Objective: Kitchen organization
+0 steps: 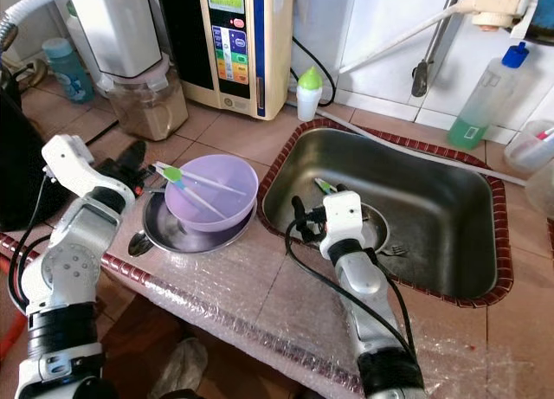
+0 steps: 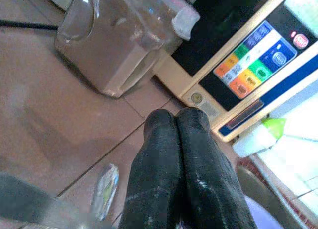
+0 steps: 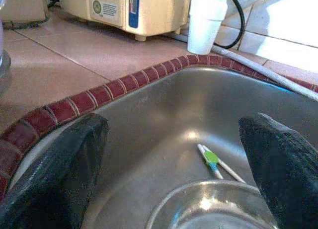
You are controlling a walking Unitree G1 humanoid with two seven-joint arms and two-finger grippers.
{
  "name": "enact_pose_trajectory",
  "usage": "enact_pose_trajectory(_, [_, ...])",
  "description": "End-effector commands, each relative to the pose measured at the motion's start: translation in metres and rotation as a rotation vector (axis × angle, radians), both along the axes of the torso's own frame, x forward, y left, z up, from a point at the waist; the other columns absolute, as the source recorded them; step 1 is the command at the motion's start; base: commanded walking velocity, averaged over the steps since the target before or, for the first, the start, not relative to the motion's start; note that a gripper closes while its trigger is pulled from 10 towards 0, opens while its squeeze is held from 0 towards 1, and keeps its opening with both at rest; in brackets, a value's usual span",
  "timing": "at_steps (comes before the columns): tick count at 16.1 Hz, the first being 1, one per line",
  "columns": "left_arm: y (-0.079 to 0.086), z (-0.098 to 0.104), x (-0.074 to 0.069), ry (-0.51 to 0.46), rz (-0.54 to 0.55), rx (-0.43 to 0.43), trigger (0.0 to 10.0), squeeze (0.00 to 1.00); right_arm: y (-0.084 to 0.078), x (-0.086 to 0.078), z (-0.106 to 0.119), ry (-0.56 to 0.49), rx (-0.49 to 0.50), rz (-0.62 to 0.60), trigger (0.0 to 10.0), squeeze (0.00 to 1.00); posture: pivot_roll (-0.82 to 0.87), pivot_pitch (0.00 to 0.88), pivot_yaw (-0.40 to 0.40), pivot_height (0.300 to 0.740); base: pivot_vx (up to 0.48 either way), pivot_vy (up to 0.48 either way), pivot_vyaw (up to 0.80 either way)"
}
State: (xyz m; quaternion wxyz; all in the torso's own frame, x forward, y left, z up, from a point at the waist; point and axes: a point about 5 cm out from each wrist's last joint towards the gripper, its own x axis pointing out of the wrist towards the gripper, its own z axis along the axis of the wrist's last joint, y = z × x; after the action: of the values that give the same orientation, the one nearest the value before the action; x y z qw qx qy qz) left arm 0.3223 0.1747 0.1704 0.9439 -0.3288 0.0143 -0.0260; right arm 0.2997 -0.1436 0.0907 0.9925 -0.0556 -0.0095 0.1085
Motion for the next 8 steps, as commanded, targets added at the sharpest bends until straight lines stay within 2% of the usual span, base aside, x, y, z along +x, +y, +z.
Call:
enact_pose_trajectory(1, [-0.002, 0.013, 0.001, -0.043, -0.010, -0.007, 0.0, 0.00, 0.000, 0.004, 0.004, -0.020, 0.008, -0.001, 10.0, 0.00, 0.04, 0.000, 0.012, 0.740, 0.000, 0.000, 0.00])
enact_pose_trajectory(3, [-0.002, 0.013, 0.001, -0.041, -0.012, 0.005, 0.0, 0.00, -0.001, 0.005, 0.003, -0.016, 0.008, -0.005, 10.0, 0.00, 0.04, 0.000, 0.021, 0.740, 0.000, 0.000, 0.00])
enact_pose_trajectory(4, [-0.001, 0.012, 0.001, -0.040, -0.008, 0.022, 10.0, 0.00, 0.000, 0.004, 0.003, -0.016, 0.007, -0.003, 10.0, 0.00, 0.04, 0.000, 0.018, 0.740, 0.000, 0.000, 0.00])
enact_pose_trajectory(5, [0.002, 0.010, -0.001, -0.037, 0.012, 0.011, 10.0, 0.79, 0.000, 0.004, 0.002, -0.016, 0.008, -0.002, 10.0, 0.00, 0.04, 0.000, 0.018, 0.740, 0.000, 0.000, 0.00])
enact_pose_trajectory(6, [0.005, 0.006, -0.004, -0.050, 0.026, -0.035, 10.0, 1.00, -0.001, 0.004, 0.002, -0.018, 0.010, -0.004, 10.0, 0.00, 0.04, 0.000, 0.020, 0.740, 0.000, 0.000, 0.00])
enact_pose_trajectory(8, [0.014, -0.002, -0.010, -0.035, 0.094, -0.058, 10.0, 1.00, -0.001, 0.004, 0.002, -0.018, 0.012, -0.009, 10.0, 0.00, 0.04, 0.000, 0.020, 0.740, 0.000, 0.000, 0.00])
